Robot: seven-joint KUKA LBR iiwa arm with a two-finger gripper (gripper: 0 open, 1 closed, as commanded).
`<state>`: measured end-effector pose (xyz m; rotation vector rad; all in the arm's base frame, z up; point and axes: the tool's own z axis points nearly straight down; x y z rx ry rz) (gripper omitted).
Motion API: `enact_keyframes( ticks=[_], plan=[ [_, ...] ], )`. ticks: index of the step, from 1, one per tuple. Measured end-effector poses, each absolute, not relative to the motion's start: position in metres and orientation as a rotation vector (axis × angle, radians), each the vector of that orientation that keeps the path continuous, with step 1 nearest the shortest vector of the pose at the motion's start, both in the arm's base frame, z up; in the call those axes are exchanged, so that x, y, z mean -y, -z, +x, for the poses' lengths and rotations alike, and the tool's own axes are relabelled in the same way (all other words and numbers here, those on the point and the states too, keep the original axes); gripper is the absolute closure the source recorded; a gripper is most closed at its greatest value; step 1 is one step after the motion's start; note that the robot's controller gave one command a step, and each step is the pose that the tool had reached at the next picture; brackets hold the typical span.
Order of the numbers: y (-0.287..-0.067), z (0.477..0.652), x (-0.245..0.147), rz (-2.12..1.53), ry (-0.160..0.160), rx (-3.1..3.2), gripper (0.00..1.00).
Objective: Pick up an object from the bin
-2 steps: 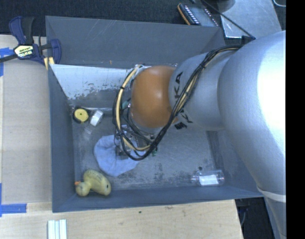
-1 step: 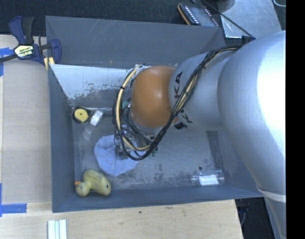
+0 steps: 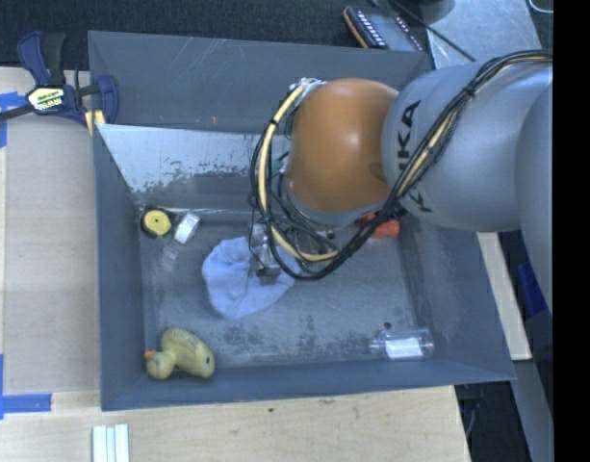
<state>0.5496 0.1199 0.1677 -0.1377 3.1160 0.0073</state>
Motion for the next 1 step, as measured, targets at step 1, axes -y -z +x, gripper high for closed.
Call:
enact_keyframes(
  ticks=[1],
  plan=[
    [-0.2144, 0.5636, -0.1424, -0.155, -0.011, -3.106, 1.00]
  ],
)
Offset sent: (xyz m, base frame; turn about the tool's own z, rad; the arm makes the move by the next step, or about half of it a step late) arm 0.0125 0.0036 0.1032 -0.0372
